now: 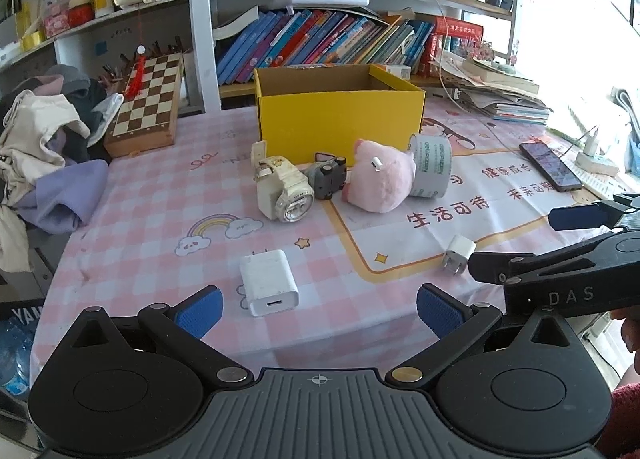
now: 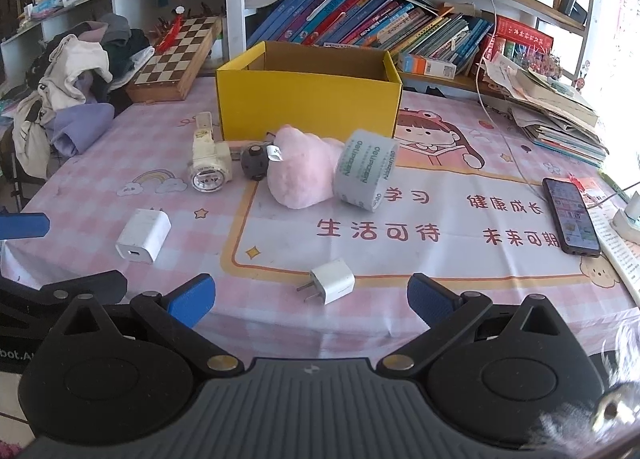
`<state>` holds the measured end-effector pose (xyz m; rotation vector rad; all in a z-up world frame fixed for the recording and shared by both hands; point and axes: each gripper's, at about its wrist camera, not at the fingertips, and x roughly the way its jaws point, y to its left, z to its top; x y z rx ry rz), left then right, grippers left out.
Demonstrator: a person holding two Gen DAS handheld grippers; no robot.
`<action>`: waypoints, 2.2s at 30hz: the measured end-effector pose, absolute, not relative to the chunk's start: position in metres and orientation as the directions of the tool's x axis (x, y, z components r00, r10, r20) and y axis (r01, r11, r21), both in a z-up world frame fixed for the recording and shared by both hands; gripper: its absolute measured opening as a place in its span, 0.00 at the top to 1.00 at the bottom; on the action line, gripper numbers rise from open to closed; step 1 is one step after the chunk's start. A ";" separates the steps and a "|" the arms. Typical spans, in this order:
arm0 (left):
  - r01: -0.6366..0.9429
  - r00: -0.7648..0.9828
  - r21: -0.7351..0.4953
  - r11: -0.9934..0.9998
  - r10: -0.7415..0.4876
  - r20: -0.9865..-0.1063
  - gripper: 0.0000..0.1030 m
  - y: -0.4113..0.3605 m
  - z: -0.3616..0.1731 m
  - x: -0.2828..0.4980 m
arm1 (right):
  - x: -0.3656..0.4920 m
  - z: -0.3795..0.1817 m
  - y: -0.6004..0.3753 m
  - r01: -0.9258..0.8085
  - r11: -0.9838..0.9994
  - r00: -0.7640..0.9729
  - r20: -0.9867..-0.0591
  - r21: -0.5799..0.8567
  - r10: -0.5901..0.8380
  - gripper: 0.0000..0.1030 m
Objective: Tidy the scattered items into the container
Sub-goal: 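Move both tools toward the white charger cube and small white plug adapter, then grasp the white charger cube with left gripper while right gripper grasps the plug adapter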
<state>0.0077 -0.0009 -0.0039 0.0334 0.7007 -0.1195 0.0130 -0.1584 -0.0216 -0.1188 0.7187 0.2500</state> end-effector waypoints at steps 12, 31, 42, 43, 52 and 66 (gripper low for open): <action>0.111 0.724 0.001 0.994 -0.080 -0.685 0.00 0.000 -0.007 0.018 | 0.022 -0.023 -0.155 -0.262 0.964 0.718 -0.677 -0.046 0.163 0.00; 0.056 0.707 -0.012 0.998 -0.048 -0.706 0.00 0.006 -0.017 0.045 | 0.064 -0.033 -0.156 -0.301 0.954 0.685 -0.696 0.002 0.217 0.01; 0.020 0.675 0.005 1.000 -0.009 -0.738 0.08 0.008 -0.032 0.060 | 0.089 -0.048 -0.156 -0.301 0.954 0.646 -0.735 0.005 0.208 0.25; 0.015 0.671 0.006 1.000 -0.006 -0.741 0.09 0.009 -0.033 0.061 | 0.091 -0.050 -0.155 -0.309 0.951 0.640 -0.739 0.004 0.211 0.26; -0.036 0.641 0.017 0.999 0.036 -0.766 0.14 0.014 -0.047 0.077 | 0.106 -0.063 -0.145 -0.366 0.930 0.583 -0.782 -0.009 0.222 0.30; -0.073 0.618 0.028 0.997 0.067 -0.784 0.22 0.013 -0.063 0.100 | 0.117 -0.081 -0.154 -0.375 0.927 0.509 -0.838 -0.012 0.195 0.43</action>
